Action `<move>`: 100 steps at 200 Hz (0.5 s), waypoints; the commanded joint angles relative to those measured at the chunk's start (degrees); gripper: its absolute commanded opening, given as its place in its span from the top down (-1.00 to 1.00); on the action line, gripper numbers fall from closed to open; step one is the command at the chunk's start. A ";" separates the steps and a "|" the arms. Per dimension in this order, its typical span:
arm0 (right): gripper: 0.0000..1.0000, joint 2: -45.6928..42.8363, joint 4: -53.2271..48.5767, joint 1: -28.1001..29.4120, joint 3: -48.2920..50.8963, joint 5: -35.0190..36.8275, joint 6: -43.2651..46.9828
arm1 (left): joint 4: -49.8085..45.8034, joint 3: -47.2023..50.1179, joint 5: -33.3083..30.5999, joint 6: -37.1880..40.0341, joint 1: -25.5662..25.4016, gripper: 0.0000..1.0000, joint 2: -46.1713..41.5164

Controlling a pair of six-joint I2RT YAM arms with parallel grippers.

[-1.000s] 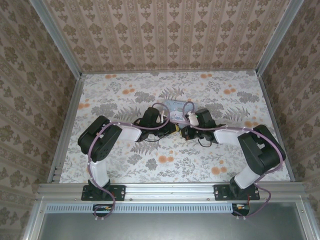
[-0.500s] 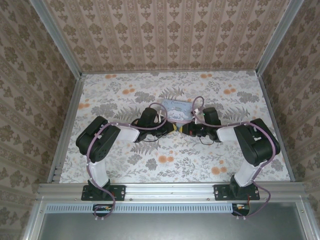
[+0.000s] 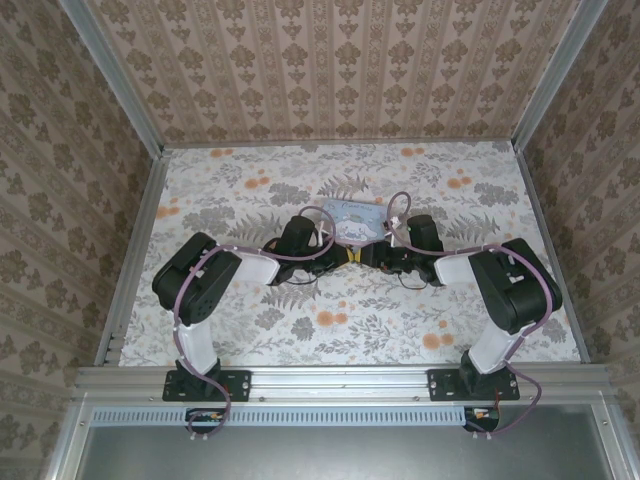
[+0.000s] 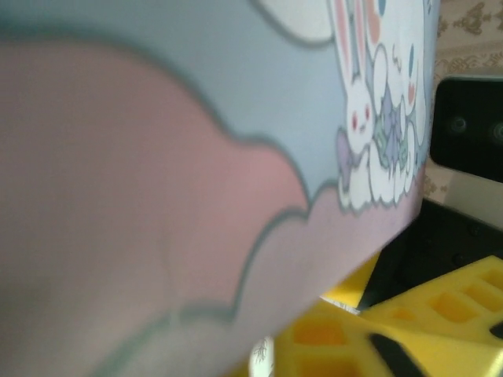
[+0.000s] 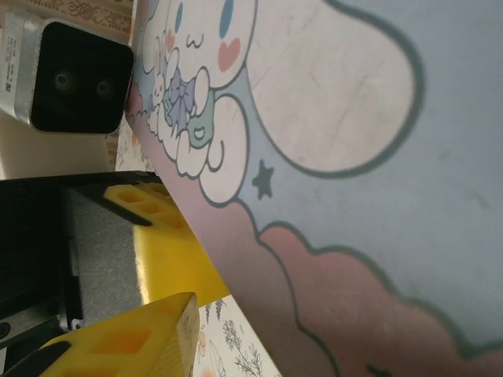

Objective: Unlock the padlock with the key

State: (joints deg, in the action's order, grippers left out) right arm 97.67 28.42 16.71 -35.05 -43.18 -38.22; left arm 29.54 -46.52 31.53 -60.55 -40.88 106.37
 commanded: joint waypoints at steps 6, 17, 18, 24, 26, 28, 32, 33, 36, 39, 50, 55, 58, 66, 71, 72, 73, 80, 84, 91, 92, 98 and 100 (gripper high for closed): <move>0.06 -1.54 -0.32 -1.26 0.24 5.64 -0.34 | -4.86 0.13 2.85 0.72 -1.03 0.45 0.13; 0.05 -1.18 -0.29 -1.56 -0.06 6.42 -0.78 | -5.23 0.11 2.67 0.93 -1.08 0.33 -0.08; 0.05 -1.17 -0.25 -1.58 -0.09 6.47 -0.84 | -5.25 0.07 2.71 0.95 -1.06 0.32 -0.10; 0.05 -1.00 -0.21 -1.69 -0.26 6.81 -1.14 | -5.28 0.03 2.70 1.12 -1.21 0.27 -0.24; 0.05 -0.99 -0.21 -1.75 -0.28 6.91 -1.20 | -5.28 -0.04 2.69 1.14 -1.22 0.25 -0.27; 0.05 -0.94 -0.17 -1.83 -0.28 6.95 -1.23 | -5.39 -0.05 2.71 1.14 -1.22 0.24 -0.35; 0.04 -0.82 -0.14 -1.85 -0.38 7.16 -1.39 | -5.46 -0.03 2.68 1.27 -1.26 0.20 -0.52; 0.04 -0.77 -0.13 -1.90 -0.38 7.24 -1.41 | -5.46 -0.05 2.67 1.29 -1.28 0.20 -0.58; 0.04 -0.73 -0.17 -1.86 -0.46 7.35 -1.44 | -5.55 -0.06 2.66 1.29 -1.26 0.17 -0.74; 0.04 -0.63 -0.18 -1.90 -0.55 7.54 -1.50 | -5.62 -0.06 2.58 1.41 -1.30 0.15 -0.94; 0.04 -0.31 0.14 -2.18 -0.72 7.64 -1.90 | -5.97 -0.03 2.57 1.78 -1.39 0.07 -1.85; 0.04 -0.29 0.46 -2.26 -0.72 7.88 -2.08 | -6.26 0.02 2.47 1.94 -1.39 0.03 -2.35; 0.04 -0.21 0.55 -2.29 -0.72 7.97 -2.12 | -6.48 0.03 2.38 2.09 -1.39 0.01 -2.71; 0.04 -0.33 0.58 -2.45 -0.90 8.34 -2.36 | -7.18 0.16 2.08 2.55 -1.34 -0.05 -3.80; 0.03 -0.29 0.71 -2.60 -1.07 8.49 -2.51 | -7.65 0.22 1.93 2.82 -1.31 -0.07 -4.44; 0.03 -0.29 0.73 -2.62 -1.07 8.56 -2.54 | -7.70 0.26 1.86 2.91 -1.31 -0.07 -4.56; 0.03 -0.29 0.74 -2.64 -1.12 8.60 -2.55 | -7.81 0.27 1.82 2.95 -1.31 -0.08 -4.70; 0.02 -0.24 0.84 -2.86 -1.48 8.73 -2.69 | -8.64 0.21 1.60 3.43 -1.29 -0.11 -5.70; 0.02 -0.22 0.77 -2.95 -1.79 8.80 -2.74 | -9.17 0.22 1.48 3.65 -1.23 -0.13 -6.28; 0.02 -0.12 0.72 -3.09 -2.39 8.96 -2.83 | -10.22 0.21 1.03 4.15 -1.15 -0.17 -7.23; 0.01 -0.11 0.69 -3.13 -2.48 8.97 -2.83 | -10.34 0.16 0.97 4.23 -1.14 -0.18 -7.36; 0.00 -0.01 0.84 -3.30 -2.97 9.14 -2.83 | -11.03 0.14 0.62 4.51 -0.99 -0.20 -8.23; 0.00 -0.02 0.84 -3.32 -3.18 9.20 -2.83 | -11.22 0.14 0.61 4.60 -0.96 -0.21 -8.51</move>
State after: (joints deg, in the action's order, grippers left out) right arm 97.60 28.12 14.22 -35.46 -36.16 -40.27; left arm 22.79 -46.52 32.60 -58.30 -42.02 102.54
